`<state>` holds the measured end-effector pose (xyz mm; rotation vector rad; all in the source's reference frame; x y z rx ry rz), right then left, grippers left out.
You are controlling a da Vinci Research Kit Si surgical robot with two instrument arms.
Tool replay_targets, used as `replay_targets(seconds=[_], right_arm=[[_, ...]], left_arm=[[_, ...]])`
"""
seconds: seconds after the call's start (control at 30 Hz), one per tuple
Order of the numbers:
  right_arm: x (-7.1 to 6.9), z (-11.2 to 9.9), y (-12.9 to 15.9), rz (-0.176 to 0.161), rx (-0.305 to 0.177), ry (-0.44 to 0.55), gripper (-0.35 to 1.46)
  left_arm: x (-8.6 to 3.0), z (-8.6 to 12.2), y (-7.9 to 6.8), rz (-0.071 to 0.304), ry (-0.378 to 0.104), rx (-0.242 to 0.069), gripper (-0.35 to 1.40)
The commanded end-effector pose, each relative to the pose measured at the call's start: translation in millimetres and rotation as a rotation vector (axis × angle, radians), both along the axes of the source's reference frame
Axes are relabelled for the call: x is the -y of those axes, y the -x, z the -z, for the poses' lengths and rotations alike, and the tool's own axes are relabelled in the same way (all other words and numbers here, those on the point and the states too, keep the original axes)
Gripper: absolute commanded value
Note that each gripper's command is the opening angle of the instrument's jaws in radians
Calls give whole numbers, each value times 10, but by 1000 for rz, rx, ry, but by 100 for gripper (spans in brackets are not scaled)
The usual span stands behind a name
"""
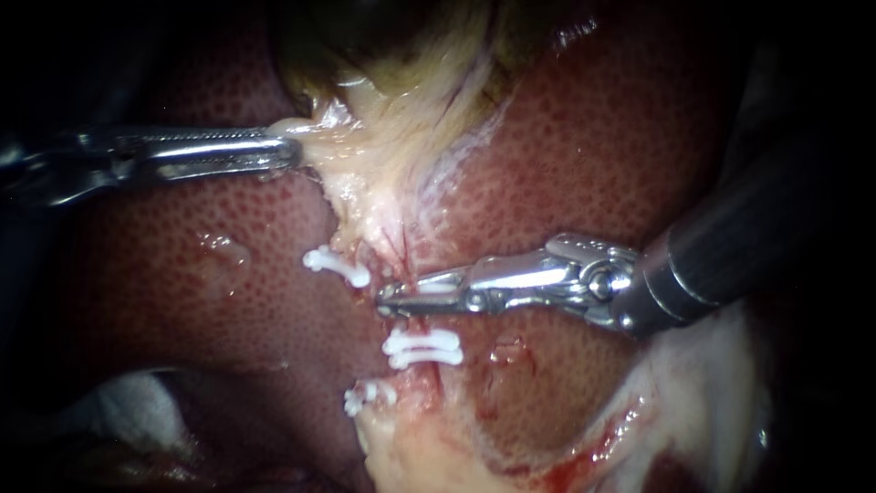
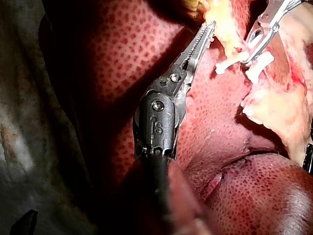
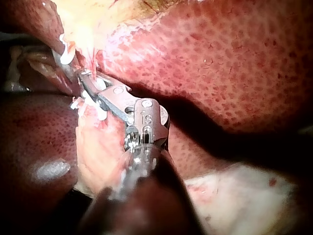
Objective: Going back third clip right tube
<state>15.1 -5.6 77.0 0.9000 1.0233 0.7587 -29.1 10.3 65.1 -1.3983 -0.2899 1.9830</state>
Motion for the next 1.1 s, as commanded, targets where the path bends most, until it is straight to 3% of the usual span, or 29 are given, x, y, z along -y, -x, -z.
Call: replay_targets(seconds=[0.03, 0.23, 0.3, 0.4, 0.53, 0.57, 0.67, 0.73, 1.1], right_arm=[[0, 0, 0, 1, -1, -1, -35], [0, -2, 0, 4, -1, -19, -35], [0, -4, 0, -15, -7, -15, -11], [-5, -7, -2, -38, -66, 42, 25], [-10, -10, -7, -48, -83, 81, 44], [-11, -10, -7, -47, -85, 106, 45], [-12, -10, -7, -87, -54, 159, 49], [-13, -9, -4, -90, -52, 170, 49], [-19, 2, 30, -71, -65, 199, 49]], left_arm=[[0, 0, 0, 0, 0, 0, -35], [0, 0, 1, 0, 0, 0, -35], [1, 0, 1, 1, 1, -1, -35], [1, 0, 1, 1, 1, -1, -35], [1, 0, 1, 1, 1, -1, -35], [1, 0, 1, 1, 1, -1, -35], [1, -1, 1, 1, 1, -1, -35], [1, -1, 1, 1, 1, -1, -35], [2, -1, 1, 1, 2, -1, -35]])
